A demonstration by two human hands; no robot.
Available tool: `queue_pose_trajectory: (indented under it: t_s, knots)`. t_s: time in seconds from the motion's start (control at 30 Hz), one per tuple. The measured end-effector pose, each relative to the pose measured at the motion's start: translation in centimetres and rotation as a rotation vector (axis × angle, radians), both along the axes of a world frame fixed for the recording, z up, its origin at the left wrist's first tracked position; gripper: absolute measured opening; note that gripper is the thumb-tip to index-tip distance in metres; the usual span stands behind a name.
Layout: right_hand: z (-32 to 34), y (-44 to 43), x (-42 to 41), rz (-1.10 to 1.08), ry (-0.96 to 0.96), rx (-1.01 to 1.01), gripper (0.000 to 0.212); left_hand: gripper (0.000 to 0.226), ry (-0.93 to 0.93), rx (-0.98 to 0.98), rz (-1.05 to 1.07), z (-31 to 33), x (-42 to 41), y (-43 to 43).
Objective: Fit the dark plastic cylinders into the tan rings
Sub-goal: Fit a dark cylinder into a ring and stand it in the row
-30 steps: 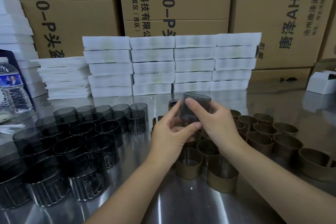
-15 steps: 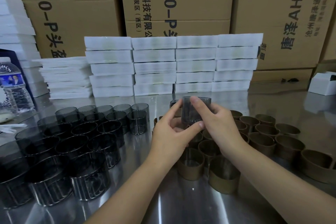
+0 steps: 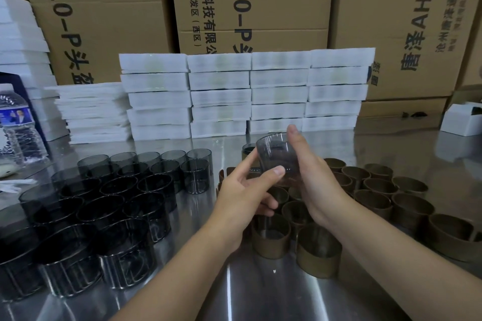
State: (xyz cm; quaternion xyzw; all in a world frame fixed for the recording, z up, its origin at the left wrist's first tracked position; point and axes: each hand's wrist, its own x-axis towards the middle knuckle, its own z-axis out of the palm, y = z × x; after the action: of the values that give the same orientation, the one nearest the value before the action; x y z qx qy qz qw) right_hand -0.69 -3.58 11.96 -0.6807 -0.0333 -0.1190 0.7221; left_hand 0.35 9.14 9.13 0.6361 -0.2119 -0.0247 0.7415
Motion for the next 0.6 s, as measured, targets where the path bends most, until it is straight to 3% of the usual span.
queue_pose_trajectory:
  t_s: [0.1,0.3,0.47,0.6]
  knots:
    - [0.11,-0.09,-0.03,0.104,0.008,0.088,0.078,0.06,0.023,-0.04,-0.094,0.19,-0.07,-0.03]
    - [0.15,-0.13,-0.15,0.181,-0.01,0.145,0.063,0.054,0.07,-0.116,-0.25,-0.01,0.3,0.06]
    - [0.32,0.12,-0.59,0.101,0.013,0.086,0.076,0.074,0.06,-0.092,-0.142,-0.21,0.06,-0.48]
    - [0.23,0.4,-0.71,-0.014,0.008,-0.01,0.075,0.075,0.029,-0.018,-0.034,-0.3,-0.21,-0.46]
